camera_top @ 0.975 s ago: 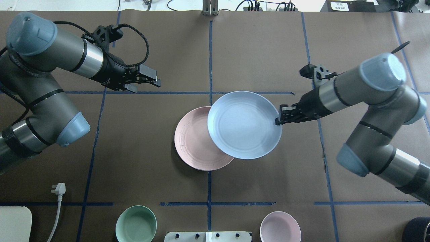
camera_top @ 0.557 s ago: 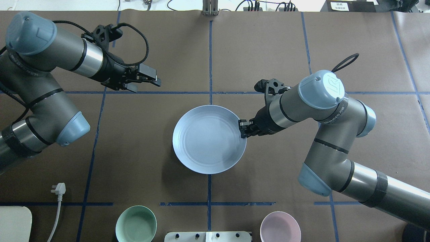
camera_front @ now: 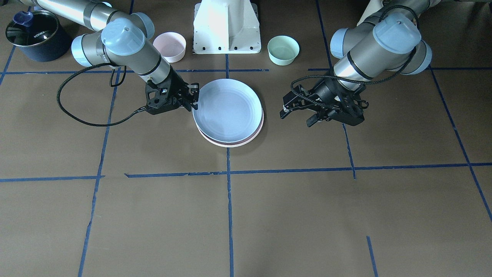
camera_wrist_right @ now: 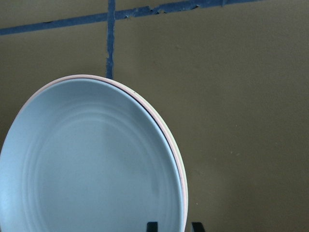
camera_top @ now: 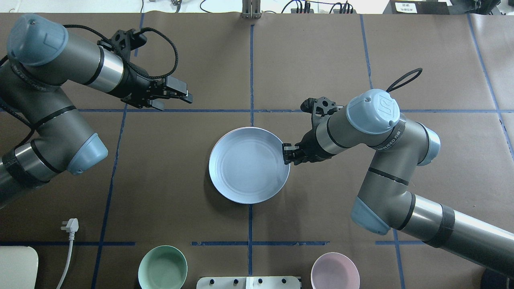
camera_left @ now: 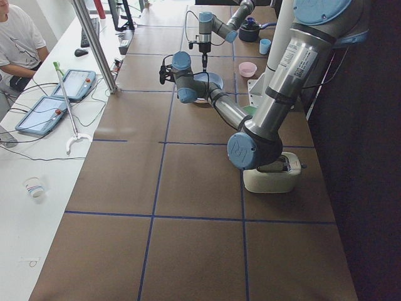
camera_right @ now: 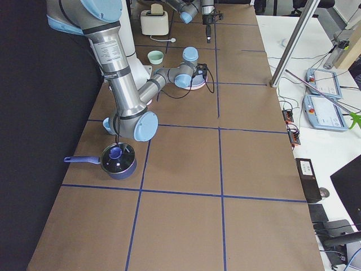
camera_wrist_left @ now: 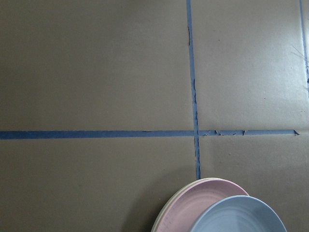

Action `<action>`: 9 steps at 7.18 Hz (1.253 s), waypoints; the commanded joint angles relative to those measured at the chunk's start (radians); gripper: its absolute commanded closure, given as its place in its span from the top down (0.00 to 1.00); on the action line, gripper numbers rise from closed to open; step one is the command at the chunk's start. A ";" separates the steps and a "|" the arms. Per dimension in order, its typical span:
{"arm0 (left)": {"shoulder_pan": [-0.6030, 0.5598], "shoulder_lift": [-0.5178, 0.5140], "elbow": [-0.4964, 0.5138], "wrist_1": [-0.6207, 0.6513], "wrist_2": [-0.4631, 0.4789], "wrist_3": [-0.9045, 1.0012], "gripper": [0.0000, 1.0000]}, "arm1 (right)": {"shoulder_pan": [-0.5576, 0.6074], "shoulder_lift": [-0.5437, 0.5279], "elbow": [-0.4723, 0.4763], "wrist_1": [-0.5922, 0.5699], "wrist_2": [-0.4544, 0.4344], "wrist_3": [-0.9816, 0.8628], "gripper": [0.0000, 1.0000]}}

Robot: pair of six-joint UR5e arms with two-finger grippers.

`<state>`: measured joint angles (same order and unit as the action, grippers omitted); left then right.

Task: Stack three plates with pink and blue

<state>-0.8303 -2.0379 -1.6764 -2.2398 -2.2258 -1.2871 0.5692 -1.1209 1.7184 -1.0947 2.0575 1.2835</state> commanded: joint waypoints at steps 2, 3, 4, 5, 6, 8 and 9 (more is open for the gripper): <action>-0.077 0.082 0.007 0.008 -0.009 0.069 1.00 | 0.152 -0.093 0.110 -0.007 0.094 0.022 1.00; -0.125 0.163 0.018 0.015 -0.059 0.239 1.00 | 0.293 -0.161 0.142 -0.054 0.152 0.001 1.00; -0.195 0.276 0.036 0.029 -0.067 0.458 1.00 | 0.410 -0.225 0.142 -0.098 0.205 -0.130 1.00; -0.263 0.318 0.067 0.101 -0.080 0.670 1.00 | 0.525 -0.303 0.141 -0.173 0.229 -0.409 1.00; -0.353 0.335 0.075 0.237 -0.086 0.904 1.00 | 0.657 -0.363 0.139 -0.294 0.286 -0.727 1.00; -0.568 0.340 0.076 0.564 -0.092 1.371 1.00 | 0.854 -0.419 0.133 -0.559 0.290 -1.231 1.00; -0.666 0.341 0.078 0.704 -0.092 1.513 1.00 | 0.912 -0.431 0.115 -0.650 0.279 -1.411 1.00</action>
<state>-1.3730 -1.6998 -1.6004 -1.7160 -2.3166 0.0094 1.3905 -1.5287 1.8498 -1.6123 2.3424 0.1292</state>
